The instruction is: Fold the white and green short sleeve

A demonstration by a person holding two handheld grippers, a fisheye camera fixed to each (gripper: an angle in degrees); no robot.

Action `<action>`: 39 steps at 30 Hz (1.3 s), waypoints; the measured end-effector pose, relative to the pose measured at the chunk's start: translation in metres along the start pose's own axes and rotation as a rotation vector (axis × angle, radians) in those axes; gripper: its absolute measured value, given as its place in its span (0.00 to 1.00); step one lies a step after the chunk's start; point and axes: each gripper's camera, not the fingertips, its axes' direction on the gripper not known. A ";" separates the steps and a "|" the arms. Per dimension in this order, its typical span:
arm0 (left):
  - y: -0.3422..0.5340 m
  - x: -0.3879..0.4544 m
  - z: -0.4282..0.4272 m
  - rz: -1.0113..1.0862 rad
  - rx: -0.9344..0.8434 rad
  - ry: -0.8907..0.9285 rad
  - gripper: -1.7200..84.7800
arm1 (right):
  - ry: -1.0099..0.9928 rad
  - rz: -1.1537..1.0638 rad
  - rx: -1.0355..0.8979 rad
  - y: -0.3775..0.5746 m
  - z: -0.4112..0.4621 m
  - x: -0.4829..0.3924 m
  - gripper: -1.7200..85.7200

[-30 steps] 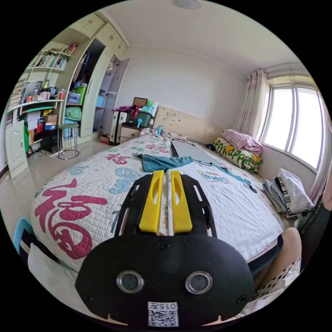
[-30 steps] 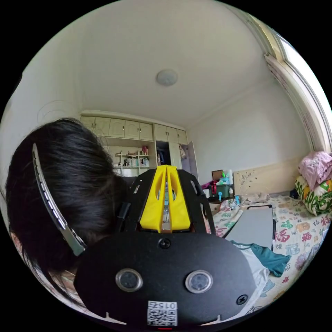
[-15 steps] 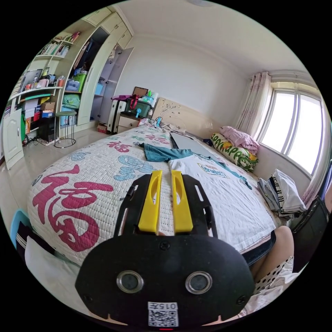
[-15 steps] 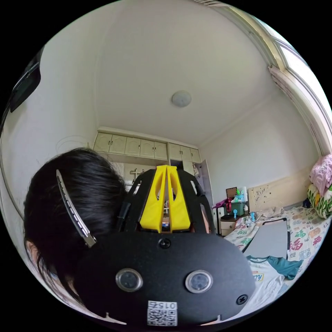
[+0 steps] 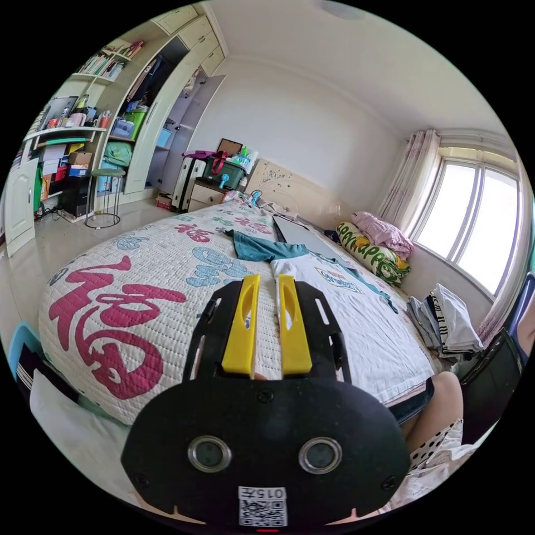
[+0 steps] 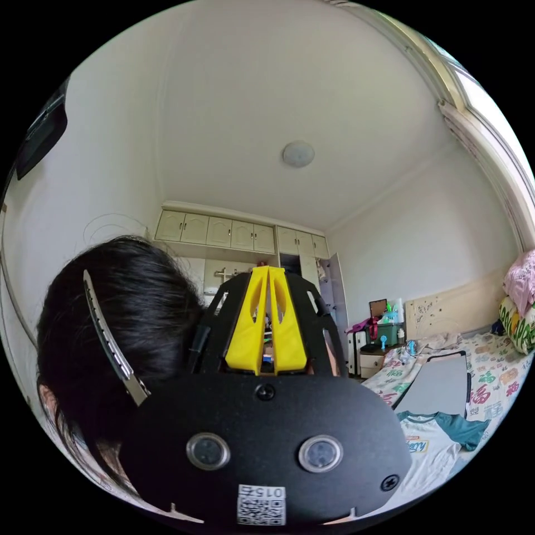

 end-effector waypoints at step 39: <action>-0.154 -0.064 -0.028 -0.113 0.033 0.042 0.09 | -0.209 0.130 0.160 -0.097 -0.136 0.090 0.01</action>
